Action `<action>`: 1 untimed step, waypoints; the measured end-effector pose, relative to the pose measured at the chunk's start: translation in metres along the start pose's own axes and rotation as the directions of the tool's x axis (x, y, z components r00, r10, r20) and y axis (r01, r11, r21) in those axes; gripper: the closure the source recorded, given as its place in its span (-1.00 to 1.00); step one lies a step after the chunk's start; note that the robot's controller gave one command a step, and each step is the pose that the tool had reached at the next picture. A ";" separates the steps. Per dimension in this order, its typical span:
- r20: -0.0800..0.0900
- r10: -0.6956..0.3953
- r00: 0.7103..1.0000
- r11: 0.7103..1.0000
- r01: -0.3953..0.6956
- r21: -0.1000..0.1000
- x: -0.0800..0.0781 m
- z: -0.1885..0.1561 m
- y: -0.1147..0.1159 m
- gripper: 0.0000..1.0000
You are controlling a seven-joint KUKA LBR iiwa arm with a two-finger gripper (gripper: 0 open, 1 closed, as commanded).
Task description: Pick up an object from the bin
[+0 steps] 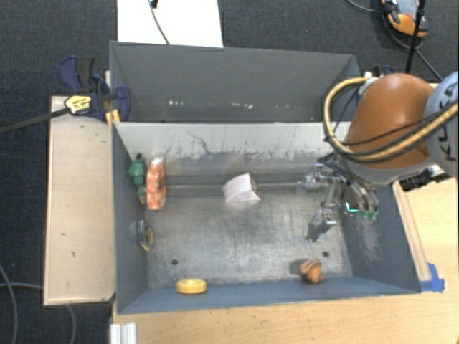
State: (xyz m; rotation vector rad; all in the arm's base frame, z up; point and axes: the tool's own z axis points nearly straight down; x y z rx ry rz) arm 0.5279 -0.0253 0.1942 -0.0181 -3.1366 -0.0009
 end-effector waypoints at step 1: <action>0.008 -0.001 1.000 1.000 0.001 0.001 -0.002 -0.004 0.000 -1.00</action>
Offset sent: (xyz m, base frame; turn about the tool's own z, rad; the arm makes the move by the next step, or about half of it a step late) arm -0.0520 -0.0151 -0.1242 -0.5115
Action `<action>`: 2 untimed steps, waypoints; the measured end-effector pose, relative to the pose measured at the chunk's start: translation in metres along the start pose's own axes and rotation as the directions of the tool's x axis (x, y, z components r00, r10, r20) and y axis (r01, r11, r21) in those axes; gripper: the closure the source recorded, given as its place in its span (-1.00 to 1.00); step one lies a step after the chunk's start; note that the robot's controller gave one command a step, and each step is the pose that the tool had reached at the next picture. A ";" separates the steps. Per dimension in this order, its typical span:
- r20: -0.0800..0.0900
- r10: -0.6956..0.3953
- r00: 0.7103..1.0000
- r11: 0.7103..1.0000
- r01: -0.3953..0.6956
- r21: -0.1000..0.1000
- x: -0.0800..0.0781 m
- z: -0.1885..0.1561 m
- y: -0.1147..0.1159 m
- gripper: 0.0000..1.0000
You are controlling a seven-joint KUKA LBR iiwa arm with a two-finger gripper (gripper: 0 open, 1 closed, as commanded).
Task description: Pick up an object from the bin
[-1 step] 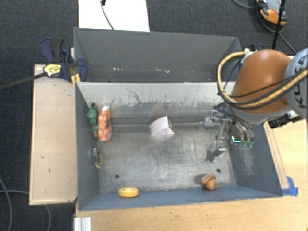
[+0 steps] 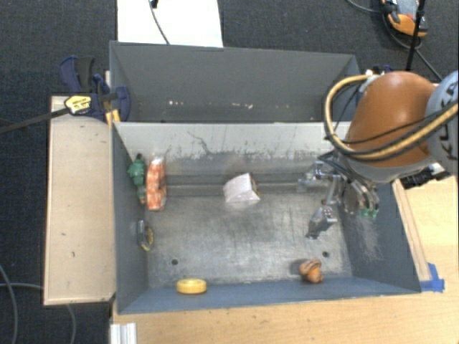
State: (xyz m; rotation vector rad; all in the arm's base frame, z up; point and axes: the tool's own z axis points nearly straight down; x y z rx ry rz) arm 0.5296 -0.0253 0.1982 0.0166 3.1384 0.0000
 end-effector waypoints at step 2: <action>-0.006 -0.337 0.941 0.941 0.337 -0.003 0.056 0.058 -0.009 -1.00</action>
Offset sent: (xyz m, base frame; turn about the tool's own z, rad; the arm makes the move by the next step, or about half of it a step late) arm -0.0538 -0.0080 -0.0579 -0.3449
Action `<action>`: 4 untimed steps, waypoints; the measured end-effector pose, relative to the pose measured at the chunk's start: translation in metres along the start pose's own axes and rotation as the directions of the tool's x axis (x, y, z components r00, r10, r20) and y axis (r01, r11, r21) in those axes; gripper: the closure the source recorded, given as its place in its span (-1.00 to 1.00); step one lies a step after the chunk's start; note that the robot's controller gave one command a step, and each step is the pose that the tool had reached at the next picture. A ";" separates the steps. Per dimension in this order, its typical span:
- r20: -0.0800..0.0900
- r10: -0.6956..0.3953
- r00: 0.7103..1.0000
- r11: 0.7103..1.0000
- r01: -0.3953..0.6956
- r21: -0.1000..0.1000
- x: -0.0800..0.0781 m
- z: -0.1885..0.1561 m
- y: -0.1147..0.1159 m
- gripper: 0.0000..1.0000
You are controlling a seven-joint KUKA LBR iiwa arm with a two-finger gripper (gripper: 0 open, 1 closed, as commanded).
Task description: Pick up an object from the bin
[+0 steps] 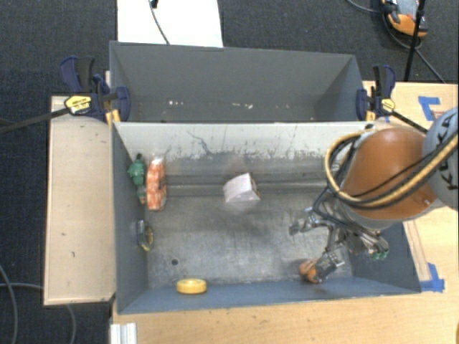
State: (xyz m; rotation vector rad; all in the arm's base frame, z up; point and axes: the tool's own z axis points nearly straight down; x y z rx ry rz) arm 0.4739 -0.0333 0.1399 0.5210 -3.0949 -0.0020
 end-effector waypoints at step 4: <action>0.012 -0.421 0.907 0.907 0.421 0.009 0.002 0.067 -0.024 1.00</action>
Offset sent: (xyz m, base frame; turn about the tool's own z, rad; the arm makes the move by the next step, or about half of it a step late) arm 0.0029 -0.0131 -0.0699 -0.4428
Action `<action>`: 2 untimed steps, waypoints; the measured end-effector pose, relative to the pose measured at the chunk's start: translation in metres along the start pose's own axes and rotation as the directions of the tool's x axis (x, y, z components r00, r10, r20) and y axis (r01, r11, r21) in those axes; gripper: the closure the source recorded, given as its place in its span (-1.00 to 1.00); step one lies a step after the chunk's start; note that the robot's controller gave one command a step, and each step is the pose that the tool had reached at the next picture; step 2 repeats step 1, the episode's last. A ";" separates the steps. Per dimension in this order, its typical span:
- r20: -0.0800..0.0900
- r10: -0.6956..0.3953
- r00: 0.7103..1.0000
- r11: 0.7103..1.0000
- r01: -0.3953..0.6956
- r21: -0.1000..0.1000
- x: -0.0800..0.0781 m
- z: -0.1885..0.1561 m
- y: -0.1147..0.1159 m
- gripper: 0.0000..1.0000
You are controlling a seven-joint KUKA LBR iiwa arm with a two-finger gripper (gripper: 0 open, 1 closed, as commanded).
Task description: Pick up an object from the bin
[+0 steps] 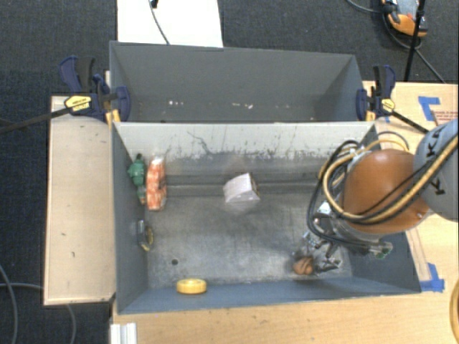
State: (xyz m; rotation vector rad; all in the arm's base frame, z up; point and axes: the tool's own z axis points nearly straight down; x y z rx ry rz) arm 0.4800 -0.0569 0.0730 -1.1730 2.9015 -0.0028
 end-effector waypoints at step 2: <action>-0.005 0.000 1.000 1.000 0.000 -0.005 0.001 -0.004 0.001 1.00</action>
Offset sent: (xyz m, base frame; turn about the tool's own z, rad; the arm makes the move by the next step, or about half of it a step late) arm 0.0000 -0.0001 0.1150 0.0000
